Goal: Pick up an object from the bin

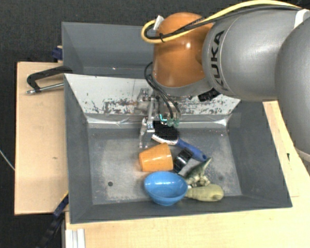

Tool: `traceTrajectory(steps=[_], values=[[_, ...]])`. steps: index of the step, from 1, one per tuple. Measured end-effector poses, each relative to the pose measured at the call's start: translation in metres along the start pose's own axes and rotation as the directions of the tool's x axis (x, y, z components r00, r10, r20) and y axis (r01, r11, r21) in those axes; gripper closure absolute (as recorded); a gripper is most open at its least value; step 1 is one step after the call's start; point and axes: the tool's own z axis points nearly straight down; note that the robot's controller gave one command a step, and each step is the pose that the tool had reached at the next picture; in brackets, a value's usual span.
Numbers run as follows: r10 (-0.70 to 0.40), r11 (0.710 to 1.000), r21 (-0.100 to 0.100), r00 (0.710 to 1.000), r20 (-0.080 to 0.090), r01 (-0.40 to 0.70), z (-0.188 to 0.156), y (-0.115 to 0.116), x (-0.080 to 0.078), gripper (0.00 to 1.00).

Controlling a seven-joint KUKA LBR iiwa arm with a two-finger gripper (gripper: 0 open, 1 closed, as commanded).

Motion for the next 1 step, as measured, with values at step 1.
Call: traceTrajectory(steps=[1], values=[[-0.230, 0.973, 0.000, 0.973, 0.020, 0.230, 0.1045, -0.0655, -0.0023, 0.00]])
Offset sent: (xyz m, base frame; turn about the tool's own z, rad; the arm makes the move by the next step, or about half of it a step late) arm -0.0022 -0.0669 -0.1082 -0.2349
